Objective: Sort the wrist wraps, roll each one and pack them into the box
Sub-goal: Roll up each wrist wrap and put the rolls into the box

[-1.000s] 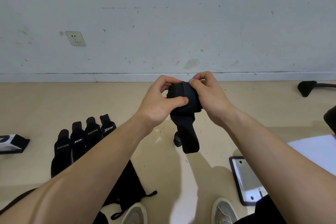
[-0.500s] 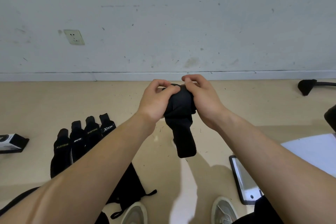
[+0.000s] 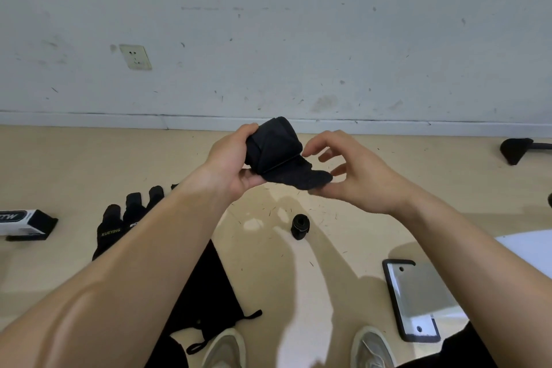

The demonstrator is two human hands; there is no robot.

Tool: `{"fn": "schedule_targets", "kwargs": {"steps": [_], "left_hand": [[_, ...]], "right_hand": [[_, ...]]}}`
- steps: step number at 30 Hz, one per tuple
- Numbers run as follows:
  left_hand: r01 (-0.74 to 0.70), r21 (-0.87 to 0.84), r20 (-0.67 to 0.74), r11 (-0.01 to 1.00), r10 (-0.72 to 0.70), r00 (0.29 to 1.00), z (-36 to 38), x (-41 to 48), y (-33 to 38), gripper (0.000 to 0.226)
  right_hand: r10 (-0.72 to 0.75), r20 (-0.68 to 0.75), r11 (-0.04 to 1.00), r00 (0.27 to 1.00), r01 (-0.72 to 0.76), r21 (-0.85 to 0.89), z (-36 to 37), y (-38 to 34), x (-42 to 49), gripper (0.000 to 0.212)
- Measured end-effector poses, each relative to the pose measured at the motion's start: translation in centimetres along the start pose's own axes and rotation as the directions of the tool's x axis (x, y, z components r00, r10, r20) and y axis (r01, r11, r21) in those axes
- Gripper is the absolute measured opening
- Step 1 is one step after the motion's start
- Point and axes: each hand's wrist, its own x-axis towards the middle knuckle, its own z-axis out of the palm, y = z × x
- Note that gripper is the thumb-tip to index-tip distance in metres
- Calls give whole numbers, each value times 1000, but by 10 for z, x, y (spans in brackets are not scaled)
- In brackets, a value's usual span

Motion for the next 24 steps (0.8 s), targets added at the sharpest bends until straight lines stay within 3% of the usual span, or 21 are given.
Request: {"fn": "schedule_targets", "kwargs": {"steps": [3, 8, 12, 16, 20, 24], "left_hand": [[-2, 6, 7, 1000, 2, 1000, 0, 2, -1, 18], [-49, 146, 81, 988, 37, 996, 10, 0, -14, 30], [-63, 142, 119, 988, 46, 992, 17, 0, -24, 35], [-103, 132, 114, 986, 88, 990, 22, -1, -23, 35], [-132, 122, 114, 984, 118, 986, 27, -6, -23, 37], [-172, 132, 83, 976, 162, 983, 33, -12, -30, 27]], "right_hand": [[-21, -116, 992, 993, 35, 121, 3, -9, 2, 22], [-17, -275, 991, 961, 53, 123, 6, -11, 12, 27], [6, -355, 994, 935, 31, 100, 8, -9, 17, 28], [62, -351, 989, 934, -12, 144, 11, -5, 19, 23], [165, -269, 937, 949, -66, 343, 22, 1, 21, 4], [213, -303, 906, 929, -72, 417, 33, 3, 24, 20]]}}
